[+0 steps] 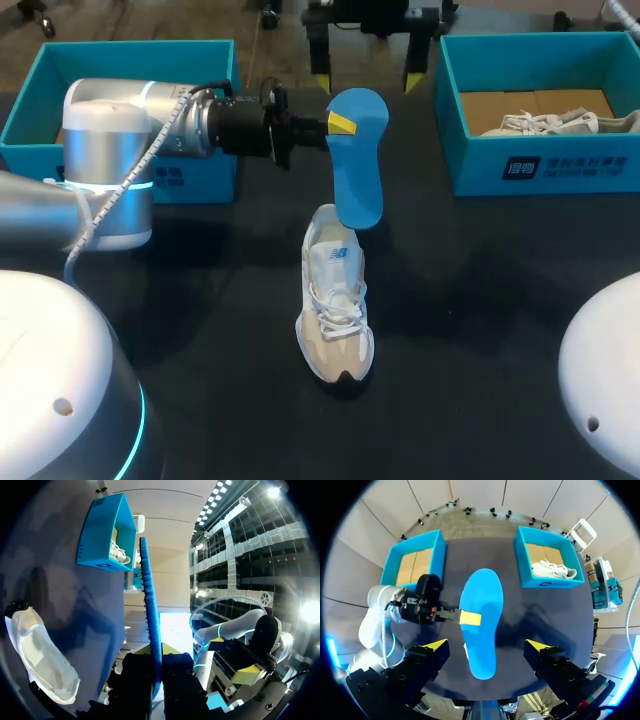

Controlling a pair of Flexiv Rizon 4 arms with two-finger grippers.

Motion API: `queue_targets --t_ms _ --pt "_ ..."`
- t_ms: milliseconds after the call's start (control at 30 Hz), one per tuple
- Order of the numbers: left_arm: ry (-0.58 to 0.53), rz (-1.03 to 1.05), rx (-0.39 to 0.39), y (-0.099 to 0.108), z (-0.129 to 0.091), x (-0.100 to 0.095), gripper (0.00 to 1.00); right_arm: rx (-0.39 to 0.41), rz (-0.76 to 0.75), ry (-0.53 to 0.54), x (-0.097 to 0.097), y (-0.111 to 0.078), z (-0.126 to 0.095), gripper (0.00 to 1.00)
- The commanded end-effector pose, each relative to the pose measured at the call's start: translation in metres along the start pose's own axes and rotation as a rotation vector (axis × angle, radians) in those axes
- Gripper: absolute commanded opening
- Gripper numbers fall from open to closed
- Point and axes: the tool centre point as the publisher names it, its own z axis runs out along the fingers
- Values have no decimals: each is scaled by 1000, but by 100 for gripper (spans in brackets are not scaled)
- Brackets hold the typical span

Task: Take the shoe out of the shoebox, open the shoe tongue, remove and reinsert the insole, then place the shoe into the shoebox

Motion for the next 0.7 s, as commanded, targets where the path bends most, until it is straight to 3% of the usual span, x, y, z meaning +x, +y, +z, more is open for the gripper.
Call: queue_targets --t_ms 33,200,433,700 --pt "-2 0 -2 0 0 0 0 1 1 -16 3 1 -1 100" --pt "-2 0 -2 0 0 0 0 1 1 -16 3 1 -1 100" --pt "-2 0 -2 0 0 0 0 -49 -15 239 -19 -4 3 100" --pt "-2 0 -2 0 0 0 0 -15 -83 439 -36 -6 8 100"
